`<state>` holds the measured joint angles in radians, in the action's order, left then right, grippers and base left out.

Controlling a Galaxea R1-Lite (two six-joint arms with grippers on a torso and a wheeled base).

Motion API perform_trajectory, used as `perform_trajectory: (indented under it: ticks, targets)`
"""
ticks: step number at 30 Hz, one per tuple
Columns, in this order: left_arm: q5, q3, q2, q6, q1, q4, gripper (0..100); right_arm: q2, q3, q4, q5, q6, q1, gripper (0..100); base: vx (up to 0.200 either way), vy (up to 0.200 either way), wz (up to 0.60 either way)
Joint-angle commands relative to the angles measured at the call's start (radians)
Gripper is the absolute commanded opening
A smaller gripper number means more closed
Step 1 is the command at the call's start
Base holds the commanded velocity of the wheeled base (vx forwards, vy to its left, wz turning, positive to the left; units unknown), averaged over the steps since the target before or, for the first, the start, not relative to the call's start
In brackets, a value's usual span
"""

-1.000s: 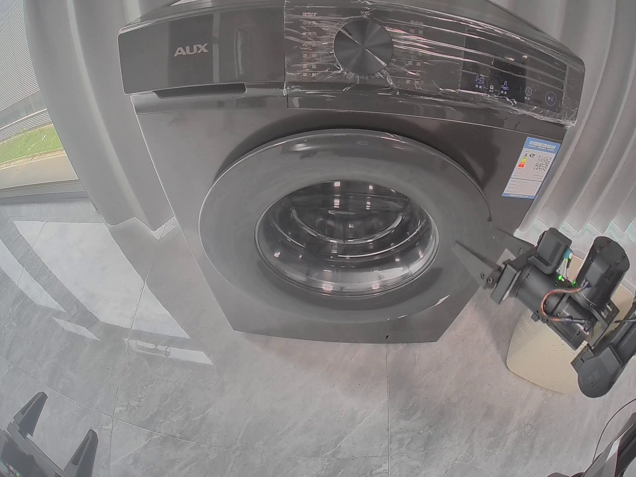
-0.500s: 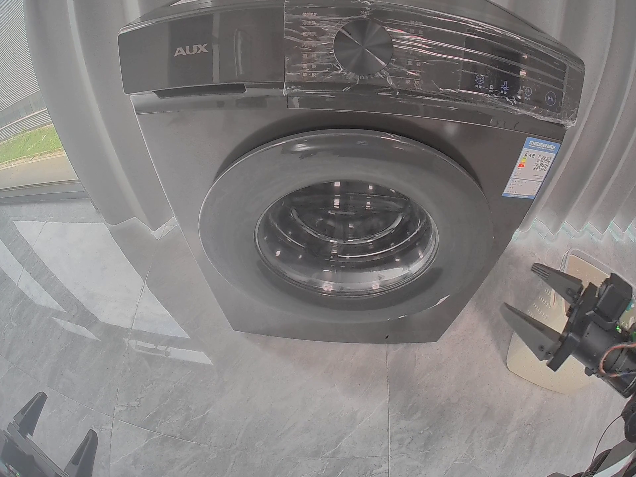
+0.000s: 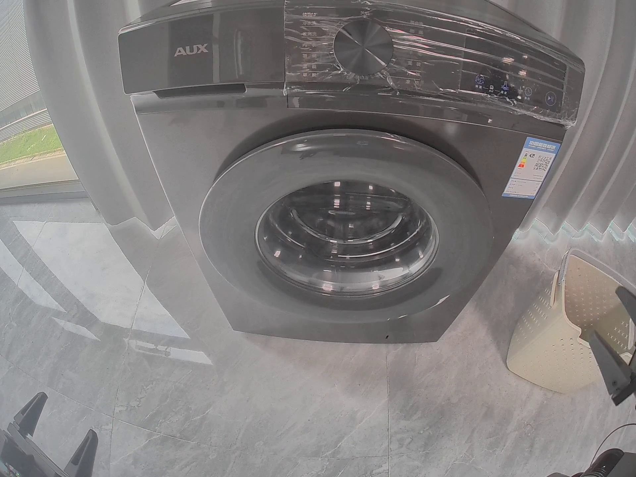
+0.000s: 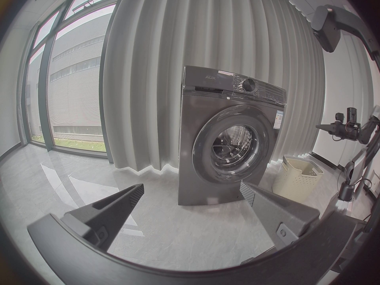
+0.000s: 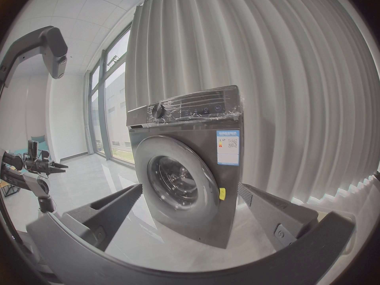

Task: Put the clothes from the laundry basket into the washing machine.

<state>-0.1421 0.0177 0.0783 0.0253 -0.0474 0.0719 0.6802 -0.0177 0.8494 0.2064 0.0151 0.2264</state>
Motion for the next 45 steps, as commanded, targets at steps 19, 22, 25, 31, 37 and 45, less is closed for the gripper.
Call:
perform_trajectory:
  ticks: [19,22,25,31,37,45]
  targets:
    - [0.012,-0.018,0.001,-0.044,0.0,0.0,100,-0.66,0.015,-0.869,-0.242,-0.021,-0.223,100,0.0,0.0,0.0]
    - [0.013,-0.018,0.001,-0.061,0.0,0.0,100,-0.659,0.016,-0.859,-0.232,-0.029,-0.226,100,0.0,0.0,0.0]
    - [0.015,-0.018,0.001,-0.047,0.0,0.0,100,-0.659,0.018,-0.852,-0.229,-0.029,-0.223,100,0.0,0.0,0.0]
    - [0.026,-0.018,0.001,-0.013,0.0,-0.001,100,-0.66,0.018,-0.845,-0.22,-0.017,-0.225,100,0.0,0.0,0.0]
    - [0.029,-0.018,-0.075,-0.015,0.055,-0.004,100,-0.66,0.018,-0.845,-0.22,-0.015,-0.225,100,0.0,0.0,0.0]
    - [0.012,-0.018,-0.078,-0.024,0.054,-0.001,100,-0.66,0.018,-0.845,-0.219,-0.015,-0.223,100,0.0,0.0,0.0]
